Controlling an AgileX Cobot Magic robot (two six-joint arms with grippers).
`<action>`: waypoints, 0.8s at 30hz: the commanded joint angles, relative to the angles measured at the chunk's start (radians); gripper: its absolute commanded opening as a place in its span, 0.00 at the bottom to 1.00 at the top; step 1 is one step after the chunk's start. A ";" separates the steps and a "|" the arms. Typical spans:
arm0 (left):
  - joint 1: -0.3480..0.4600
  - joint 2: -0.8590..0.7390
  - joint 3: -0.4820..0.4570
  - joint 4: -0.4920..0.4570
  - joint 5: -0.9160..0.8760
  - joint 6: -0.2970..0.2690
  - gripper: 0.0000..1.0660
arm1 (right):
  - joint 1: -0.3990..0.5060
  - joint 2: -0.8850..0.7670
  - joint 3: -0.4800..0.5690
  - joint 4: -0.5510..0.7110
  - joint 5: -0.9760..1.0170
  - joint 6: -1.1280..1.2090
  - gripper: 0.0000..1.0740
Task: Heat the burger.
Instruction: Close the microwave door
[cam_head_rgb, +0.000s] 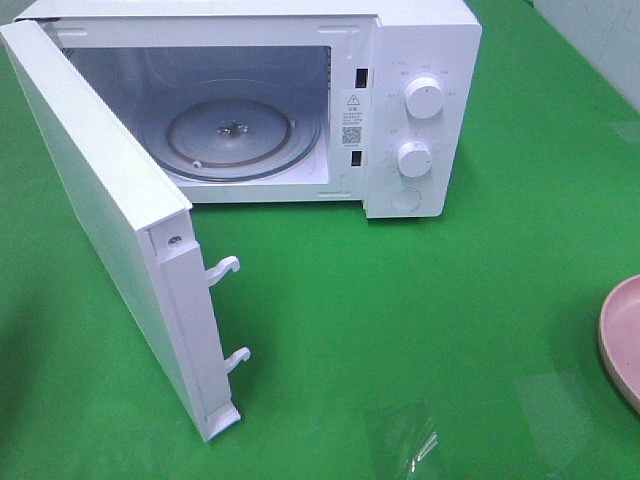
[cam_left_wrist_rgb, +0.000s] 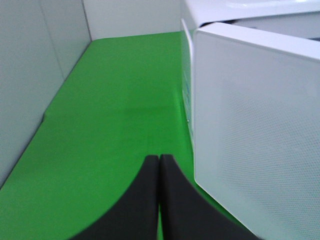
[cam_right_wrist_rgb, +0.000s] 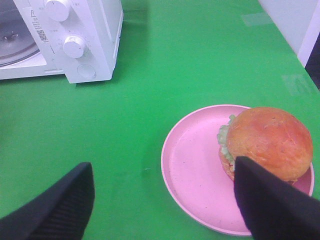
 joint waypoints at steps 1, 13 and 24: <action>-0.042 0.079 0.004 0.106 -0.092 -0.050 0.00 | -0.006 -0.024 0.001 -0.001 -0.014 -0.010 0.71; -0.069 0.268 0.000 0.205 -0.286 -0.175 0.00 | -0.006 -0.024 0.001 -0.001 -0.014 -0.010 0.71; -0.069 0.402 -0.042 0.330 -0.395 -0.296 0.00 | -0.006 -0.024 0.001 -0.001 -0.014 -0.010 0.71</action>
